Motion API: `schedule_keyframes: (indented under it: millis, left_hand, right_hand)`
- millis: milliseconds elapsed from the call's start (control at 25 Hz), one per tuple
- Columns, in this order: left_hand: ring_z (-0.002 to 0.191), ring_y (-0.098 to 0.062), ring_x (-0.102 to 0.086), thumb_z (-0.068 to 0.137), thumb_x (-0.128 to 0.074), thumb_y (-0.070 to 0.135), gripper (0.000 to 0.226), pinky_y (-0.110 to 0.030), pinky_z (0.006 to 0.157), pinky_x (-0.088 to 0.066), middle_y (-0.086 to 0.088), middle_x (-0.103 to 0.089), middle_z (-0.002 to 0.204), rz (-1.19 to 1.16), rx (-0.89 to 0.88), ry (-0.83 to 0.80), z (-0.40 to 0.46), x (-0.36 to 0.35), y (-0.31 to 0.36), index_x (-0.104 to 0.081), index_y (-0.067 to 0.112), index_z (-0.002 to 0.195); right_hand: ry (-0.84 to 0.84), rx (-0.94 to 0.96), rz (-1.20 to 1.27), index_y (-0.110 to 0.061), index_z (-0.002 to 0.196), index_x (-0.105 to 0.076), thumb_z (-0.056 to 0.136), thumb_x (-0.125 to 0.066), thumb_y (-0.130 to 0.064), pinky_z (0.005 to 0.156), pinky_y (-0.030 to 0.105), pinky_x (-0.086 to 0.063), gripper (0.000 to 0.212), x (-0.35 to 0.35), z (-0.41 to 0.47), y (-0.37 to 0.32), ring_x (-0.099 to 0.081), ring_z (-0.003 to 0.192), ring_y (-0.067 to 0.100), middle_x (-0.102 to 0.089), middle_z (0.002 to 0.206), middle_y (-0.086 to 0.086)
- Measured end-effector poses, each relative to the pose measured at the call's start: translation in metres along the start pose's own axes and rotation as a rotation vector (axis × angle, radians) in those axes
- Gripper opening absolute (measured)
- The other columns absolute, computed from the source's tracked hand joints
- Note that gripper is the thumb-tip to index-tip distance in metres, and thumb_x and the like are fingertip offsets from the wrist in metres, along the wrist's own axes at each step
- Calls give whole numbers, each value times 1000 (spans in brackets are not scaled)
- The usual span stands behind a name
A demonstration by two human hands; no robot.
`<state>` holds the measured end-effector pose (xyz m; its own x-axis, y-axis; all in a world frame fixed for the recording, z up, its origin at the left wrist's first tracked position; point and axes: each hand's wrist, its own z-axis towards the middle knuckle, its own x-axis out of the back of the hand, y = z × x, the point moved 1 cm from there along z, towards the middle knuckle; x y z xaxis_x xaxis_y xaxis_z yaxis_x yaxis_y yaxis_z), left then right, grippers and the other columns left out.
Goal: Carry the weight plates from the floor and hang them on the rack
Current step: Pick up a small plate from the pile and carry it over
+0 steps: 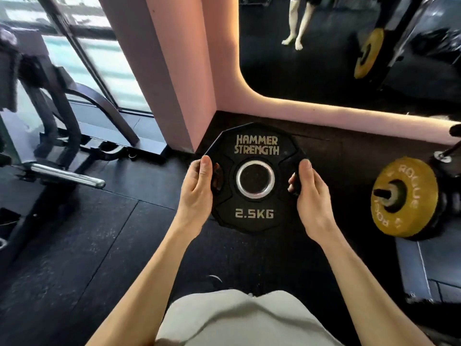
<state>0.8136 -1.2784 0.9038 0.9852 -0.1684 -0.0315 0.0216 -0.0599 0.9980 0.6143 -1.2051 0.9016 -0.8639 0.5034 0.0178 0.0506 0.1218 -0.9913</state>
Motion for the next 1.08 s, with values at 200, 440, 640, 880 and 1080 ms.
schedule_keyframes:
  millis: [200,440,640,880,1080]
  left_hand:
    - [72,-14,-40,94,-44,60,40,-37,67,-39,3,-44,75,3,-17,-98,157,-12,0,-51,29,70]
    - [82,-14,-52,87,-45,59,42,-32,76,-47,-3,-55,88,-11,-11,-285,351,-36,23,-58,20,90]
    - [102,-8,-64,87,-44,61,43,-32,92,-52,6,-69,105,29,-21,-447,476,-86,40,-63,27,105]
    - [97,-6,-68,88,-42,56,43,-22,79,-54,4,-70,100,29,-30,-651,574,-189,50,-61,22,104]
    - [101,-16,-67,90,-40,59,47,-35,86,-56,-6,-69,106,95,-7,-801,618,-280,55,-61,20,107]
  right_hand:
    - [112,18,18,-14,75,-54,91,-42,-61,76,30,-44,51,-38,136,-5,-51,73,14,-54,77,5]
    - [231,16,101,-26,72,-60,73,-51,-83,95,45,-48,57,-86,292,-26,-57,87,20,-60,87,7]
    - [357,20,172,-8,102,-65,79,-52,-77,103,54,-46,74,-90,390,-52,-61,111,35,-66,110,21]
    - [563,46,167,-14,100,-66,77,-50,-77,101,55,-47,69,-45,487,-70,-62,112,33,-66,113,18]
    - [766,46,149,-12,110,-66,87,-44,-65,96,48,-53,62,8,522,-83,-67,106,22,-71,112,10]
